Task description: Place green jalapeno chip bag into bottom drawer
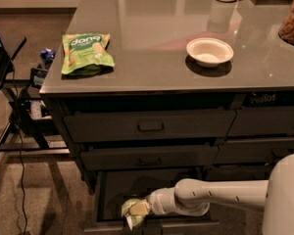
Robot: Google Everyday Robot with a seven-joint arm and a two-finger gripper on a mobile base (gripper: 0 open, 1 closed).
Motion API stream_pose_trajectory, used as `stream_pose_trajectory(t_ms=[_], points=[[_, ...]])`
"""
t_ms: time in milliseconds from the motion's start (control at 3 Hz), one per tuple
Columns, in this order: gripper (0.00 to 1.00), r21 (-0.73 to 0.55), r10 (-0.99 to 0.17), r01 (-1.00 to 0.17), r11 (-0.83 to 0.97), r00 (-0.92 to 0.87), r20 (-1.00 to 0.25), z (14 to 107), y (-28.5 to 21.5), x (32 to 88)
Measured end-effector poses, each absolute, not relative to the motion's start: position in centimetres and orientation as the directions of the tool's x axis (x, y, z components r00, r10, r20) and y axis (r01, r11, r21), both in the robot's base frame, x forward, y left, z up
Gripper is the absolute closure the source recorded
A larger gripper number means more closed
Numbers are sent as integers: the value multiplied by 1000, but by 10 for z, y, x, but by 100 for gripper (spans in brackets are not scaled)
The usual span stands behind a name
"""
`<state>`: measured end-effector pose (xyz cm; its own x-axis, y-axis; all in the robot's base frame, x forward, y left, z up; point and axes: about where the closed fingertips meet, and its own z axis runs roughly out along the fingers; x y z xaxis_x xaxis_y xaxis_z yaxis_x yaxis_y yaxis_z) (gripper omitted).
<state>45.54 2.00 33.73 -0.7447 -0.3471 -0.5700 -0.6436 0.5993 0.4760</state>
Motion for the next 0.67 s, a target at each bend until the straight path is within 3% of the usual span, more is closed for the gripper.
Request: stream_pose_trajectory(t_ms=[667], points=[[100,463,-282,-562,685,-791,-543,288,-4,485]])
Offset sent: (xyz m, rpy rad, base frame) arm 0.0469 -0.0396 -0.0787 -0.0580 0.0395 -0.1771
